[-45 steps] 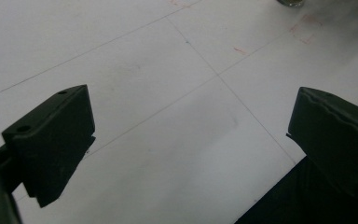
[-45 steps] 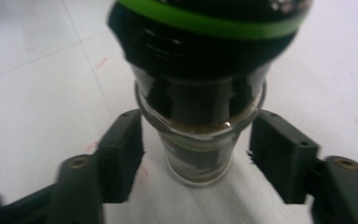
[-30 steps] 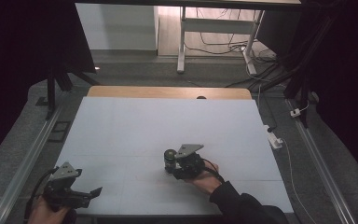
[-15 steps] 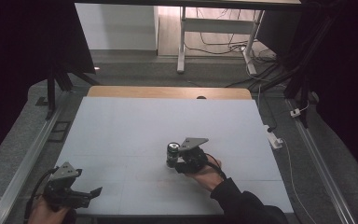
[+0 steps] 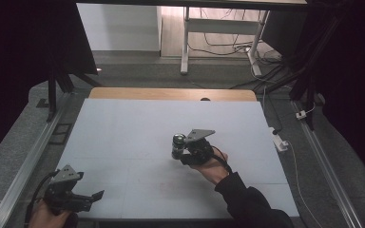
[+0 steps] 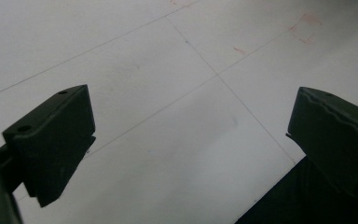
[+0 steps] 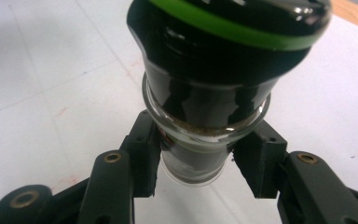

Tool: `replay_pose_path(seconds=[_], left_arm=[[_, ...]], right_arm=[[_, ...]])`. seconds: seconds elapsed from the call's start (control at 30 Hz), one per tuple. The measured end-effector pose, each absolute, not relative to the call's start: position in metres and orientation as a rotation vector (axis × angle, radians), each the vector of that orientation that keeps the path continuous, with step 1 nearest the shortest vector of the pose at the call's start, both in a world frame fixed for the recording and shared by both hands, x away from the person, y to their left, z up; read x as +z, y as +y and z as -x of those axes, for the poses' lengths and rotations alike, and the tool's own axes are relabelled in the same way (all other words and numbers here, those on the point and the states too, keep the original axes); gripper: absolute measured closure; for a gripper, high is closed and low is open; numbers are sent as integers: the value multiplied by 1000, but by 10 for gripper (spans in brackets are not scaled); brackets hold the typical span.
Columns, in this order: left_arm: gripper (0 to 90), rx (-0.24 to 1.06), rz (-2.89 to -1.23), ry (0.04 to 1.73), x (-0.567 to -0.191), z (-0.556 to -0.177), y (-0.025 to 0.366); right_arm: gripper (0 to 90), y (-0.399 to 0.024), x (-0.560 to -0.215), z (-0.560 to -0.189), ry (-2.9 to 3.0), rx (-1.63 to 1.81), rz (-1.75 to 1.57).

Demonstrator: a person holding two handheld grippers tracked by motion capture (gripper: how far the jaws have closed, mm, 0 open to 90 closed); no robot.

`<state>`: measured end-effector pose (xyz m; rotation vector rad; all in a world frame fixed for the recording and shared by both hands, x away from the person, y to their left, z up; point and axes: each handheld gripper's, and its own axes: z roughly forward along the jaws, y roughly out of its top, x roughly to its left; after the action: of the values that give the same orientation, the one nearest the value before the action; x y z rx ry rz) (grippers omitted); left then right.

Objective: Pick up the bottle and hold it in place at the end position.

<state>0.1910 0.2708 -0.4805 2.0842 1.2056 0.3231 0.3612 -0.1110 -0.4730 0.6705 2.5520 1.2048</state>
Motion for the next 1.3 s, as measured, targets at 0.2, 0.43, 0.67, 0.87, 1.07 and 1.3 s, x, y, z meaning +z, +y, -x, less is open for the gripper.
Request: replay_pose_path(seconds=[0.2,0.43,0.67,0.87,1.07,1.3], left_arm=[[19,321,-2084,1205,-481,-191,271],[19,320,-2083,1205,-481,-191,271],[19,317,-2082,1205,-481,-192,271],[19,313,-2077,1206,-481,-192,272],[19,312,-2075,1206,-481,-192,272],[19,311,-2076,1205,-481,-192,272]], right_arm=[[525,-113,-473,-375,2543,1205,-702],[525,-111,-475,-389,2537,1198,-707],[525,-109,-479,-404,2534,1180,-729],[525,-102,-484,-414,2548,1160,-732],[525,-95,-492,-421,2568,1143,-727],[525,-89,-499,-424,2589,1109,-711]])
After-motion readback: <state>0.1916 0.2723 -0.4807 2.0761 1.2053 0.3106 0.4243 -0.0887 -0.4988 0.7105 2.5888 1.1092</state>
